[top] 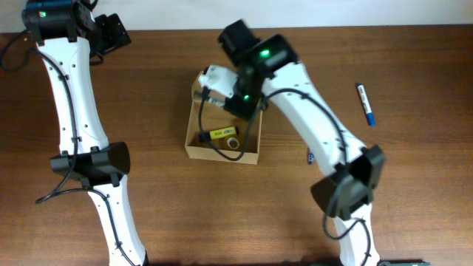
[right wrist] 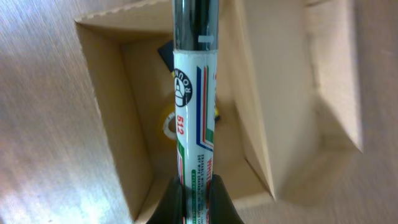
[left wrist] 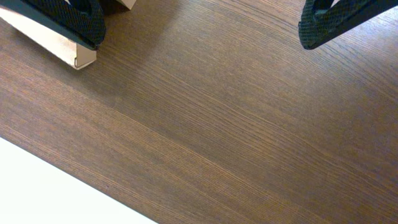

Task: Pack container
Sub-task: 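Place the black-capped marker into the box and open the gripper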

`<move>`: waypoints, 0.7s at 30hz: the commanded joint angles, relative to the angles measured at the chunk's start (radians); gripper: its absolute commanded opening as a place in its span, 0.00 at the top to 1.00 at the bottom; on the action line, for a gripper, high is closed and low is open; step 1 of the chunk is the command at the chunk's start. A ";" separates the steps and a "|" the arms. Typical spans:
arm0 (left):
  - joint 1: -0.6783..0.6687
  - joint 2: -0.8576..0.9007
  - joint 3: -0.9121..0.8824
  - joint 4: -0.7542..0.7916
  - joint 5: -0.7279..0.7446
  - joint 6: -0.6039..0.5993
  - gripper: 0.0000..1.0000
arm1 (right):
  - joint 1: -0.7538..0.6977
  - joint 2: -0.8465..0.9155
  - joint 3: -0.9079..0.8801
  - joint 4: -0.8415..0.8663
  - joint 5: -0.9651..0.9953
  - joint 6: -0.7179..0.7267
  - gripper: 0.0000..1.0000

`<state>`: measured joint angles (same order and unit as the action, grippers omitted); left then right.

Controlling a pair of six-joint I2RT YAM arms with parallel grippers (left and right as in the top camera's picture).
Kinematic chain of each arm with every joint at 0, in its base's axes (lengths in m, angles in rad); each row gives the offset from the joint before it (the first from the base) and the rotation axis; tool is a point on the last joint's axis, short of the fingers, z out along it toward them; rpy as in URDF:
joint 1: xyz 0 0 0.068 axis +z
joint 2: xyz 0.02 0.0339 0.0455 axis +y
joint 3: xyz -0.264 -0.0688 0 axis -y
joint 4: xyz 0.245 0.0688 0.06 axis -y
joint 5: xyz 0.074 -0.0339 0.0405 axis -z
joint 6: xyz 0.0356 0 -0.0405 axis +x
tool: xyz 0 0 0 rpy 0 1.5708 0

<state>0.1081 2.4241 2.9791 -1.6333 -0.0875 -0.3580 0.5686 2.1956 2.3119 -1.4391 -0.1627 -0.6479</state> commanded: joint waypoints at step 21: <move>0.004 0.002 0.015 0.001 -0.014 0.009 0.00 | 0.019 0.278 -0.011 0.023 0.034 0.077 0.60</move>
<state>0.1081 2.4241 2.9791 -1.6333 -0.0872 -0.3584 0.5854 2.5019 2.3024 -1.4101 -0.1749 -0.6487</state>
